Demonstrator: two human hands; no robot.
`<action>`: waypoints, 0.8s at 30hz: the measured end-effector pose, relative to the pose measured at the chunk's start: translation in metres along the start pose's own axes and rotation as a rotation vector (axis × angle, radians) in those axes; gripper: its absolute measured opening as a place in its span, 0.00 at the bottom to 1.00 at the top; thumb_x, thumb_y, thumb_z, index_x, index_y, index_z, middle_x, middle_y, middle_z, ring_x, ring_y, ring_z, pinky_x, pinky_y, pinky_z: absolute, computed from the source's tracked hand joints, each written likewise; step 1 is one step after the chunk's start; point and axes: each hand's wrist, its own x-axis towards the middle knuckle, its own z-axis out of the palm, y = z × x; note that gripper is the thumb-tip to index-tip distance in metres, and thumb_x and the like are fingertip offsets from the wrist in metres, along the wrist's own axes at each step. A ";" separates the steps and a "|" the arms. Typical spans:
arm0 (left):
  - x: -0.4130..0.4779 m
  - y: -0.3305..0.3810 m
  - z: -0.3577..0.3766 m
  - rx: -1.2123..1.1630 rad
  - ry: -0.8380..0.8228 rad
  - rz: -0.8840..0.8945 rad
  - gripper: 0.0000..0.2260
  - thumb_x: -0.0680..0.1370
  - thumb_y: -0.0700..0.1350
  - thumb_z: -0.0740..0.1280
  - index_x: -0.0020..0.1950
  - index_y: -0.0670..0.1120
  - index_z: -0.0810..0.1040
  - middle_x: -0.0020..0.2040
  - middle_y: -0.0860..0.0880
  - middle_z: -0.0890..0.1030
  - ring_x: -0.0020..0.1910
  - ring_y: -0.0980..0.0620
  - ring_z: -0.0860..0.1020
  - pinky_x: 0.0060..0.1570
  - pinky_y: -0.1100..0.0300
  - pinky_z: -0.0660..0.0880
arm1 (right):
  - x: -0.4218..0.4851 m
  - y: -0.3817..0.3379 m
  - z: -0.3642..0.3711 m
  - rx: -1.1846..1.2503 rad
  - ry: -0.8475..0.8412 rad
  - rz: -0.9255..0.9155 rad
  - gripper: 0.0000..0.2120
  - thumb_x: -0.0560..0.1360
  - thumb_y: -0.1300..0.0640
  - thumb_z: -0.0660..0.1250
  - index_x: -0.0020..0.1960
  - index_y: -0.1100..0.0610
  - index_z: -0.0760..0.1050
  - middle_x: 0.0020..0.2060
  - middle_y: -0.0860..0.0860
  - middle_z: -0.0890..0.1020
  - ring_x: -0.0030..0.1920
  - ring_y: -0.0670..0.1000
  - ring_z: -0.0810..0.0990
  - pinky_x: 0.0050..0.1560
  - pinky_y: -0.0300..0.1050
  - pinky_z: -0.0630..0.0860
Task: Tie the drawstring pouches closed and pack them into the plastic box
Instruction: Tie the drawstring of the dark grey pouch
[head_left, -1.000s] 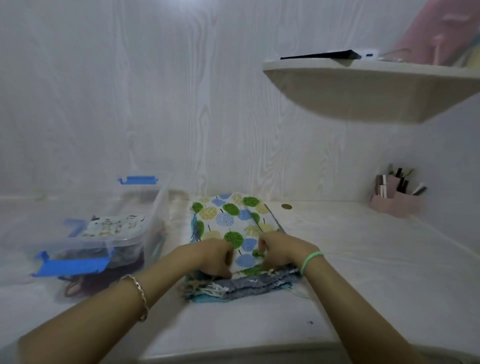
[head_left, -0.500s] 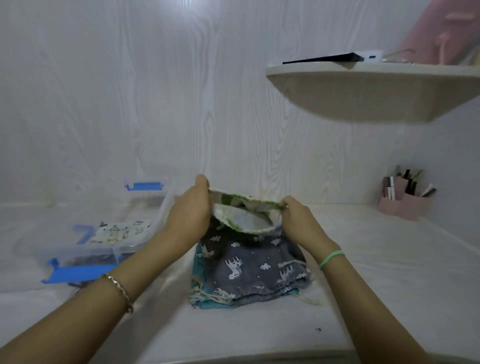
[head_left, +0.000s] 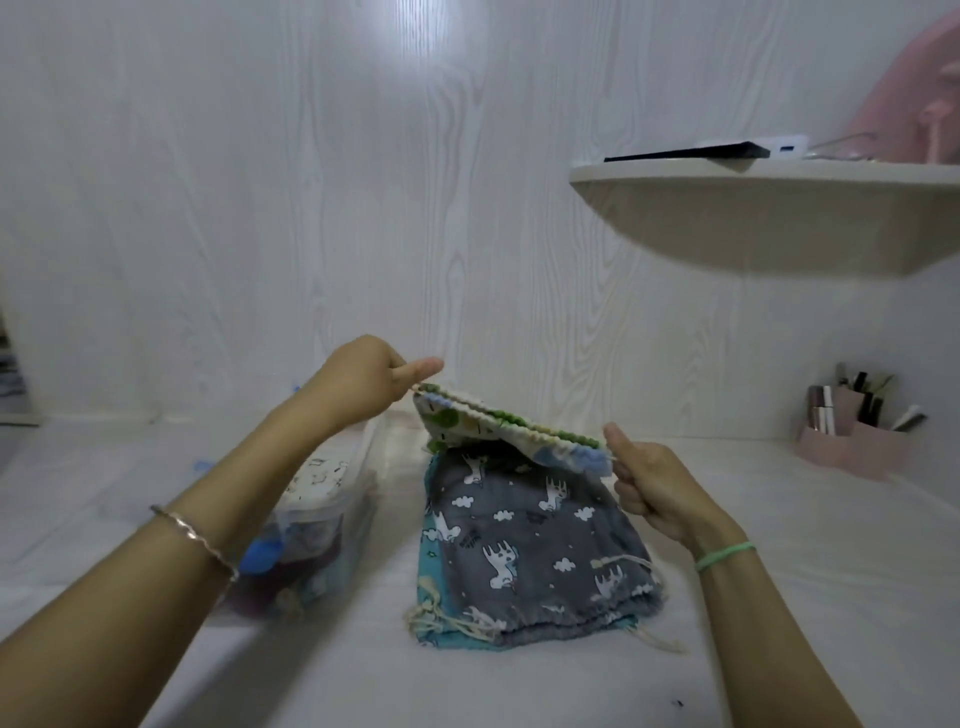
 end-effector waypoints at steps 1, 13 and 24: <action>-0.001 0.000 -0.002 -0.247 -0.053 -0.068 0.26 0.76 0.61 0.63 0.26 0.48 0.61 0.25 0.49 0.60 0.22 0.53 0.56 0.24 0.62 0.56 | 0.000 0.002 0.003 0.159 0.000 0.011 0.24 0.67 0.40 0.70 0.30 0.52 0.59 0.23 0.47 0.58 0.22 0.45 0.56 0.21 0.36 0.54; 0.010 0.002 0.020 -1.630 0.078 -0.321 0.16 0.79 0.52 0.65 0.33 0.48 0.74 0.37 0.52 0.78 0.42 0.57 0.77 0.42 0.64 0.70 | 0.029 0.000 0.025 1.317 -0.009 -0.007 0.25 0.40 0.65 0.86 0.30 0.58 0.76 0.40 0.54 0.82 0.51 0.51 0.80 0.52 0.44 0.74; 0.001 0.021 0.029 -1.837 -0.016 -0.313 0.09 0.80 0.45 0.63 0.45 0.41 0.78 0.39 0.47 0.84 0.28 0.58 0.79 0.40 0.60 0.82 | 0.023 -0.024 0.070 1.457 -0.050 -0.021 0.05 0.75 0.63 0.66 0.44 0.65 0.79 0.34 0.55 0.80 0.27 0.44 0.74 0.28 0.33 0.75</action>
